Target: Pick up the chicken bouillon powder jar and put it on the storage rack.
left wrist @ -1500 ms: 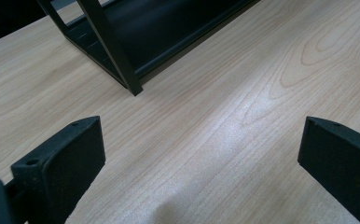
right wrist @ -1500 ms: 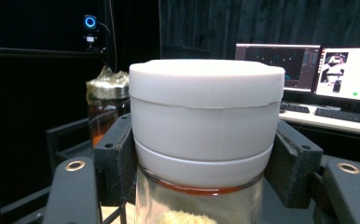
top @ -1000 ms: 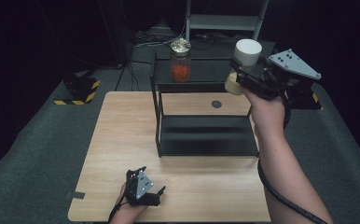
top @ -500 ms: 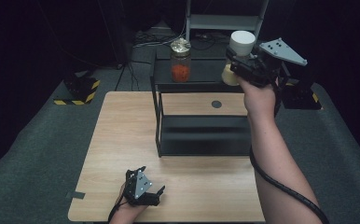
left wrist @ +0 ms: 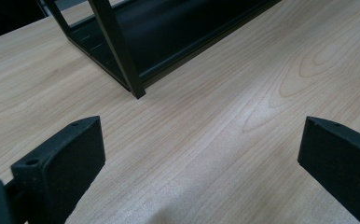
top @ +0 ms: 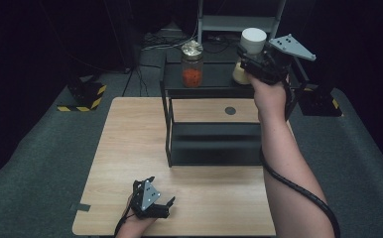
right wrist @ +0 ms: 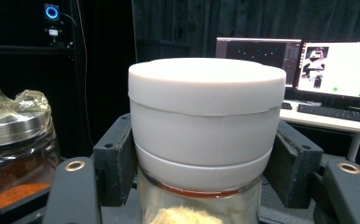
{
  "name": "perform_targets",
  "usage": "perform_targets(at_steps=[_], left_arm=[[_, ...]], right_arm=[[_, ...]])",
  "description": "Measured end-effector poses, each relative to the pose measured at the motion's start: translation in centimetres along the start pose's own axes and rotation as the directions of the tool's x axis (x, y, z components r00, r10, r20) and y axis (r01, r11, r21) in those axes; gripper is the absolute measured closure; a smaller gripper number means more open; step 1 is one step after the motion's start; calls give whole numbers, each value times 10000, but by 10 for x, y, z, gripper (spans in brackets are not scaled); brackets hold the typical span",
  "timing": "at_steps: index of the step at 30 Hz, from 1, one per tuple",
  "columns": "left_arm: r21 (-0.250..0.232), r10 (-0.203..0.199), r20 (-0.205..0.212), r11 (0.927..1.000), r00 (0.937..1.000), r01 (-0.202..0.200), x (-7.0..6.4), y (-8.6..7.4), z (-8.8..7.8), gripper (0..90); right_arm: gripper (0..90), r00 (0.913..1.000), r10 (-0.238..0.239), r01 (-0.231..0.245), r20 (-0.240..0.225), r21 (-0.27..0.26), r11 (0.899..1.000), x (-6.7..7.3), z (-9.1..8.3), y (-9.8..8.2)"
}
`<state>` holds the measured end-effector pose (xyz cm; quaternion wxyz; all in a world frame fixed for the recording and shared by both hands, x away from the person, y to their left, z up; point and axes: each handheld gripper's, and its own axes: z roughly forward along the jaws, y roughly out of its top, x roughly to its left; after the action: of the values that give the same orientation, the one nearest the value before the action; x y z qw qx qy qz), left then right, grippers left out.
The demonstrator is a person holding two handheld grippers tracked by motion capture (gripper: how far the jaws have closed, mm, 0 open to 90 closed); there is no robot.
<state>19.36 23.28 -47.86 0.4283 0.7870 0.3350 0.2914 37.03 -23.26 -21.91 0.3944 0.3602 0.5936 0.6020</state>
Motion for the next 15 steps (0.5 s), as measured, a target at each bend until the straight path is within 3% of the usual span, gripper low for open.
perform_targets(at_steps=[15], left_arm=[[-17, 123, 15, 9999, 9999, -123, -1, 0, 0, 9]], right_arm=[[344, 9999, -44, 46, -135, 107, 9999, -1, 4, -6]])
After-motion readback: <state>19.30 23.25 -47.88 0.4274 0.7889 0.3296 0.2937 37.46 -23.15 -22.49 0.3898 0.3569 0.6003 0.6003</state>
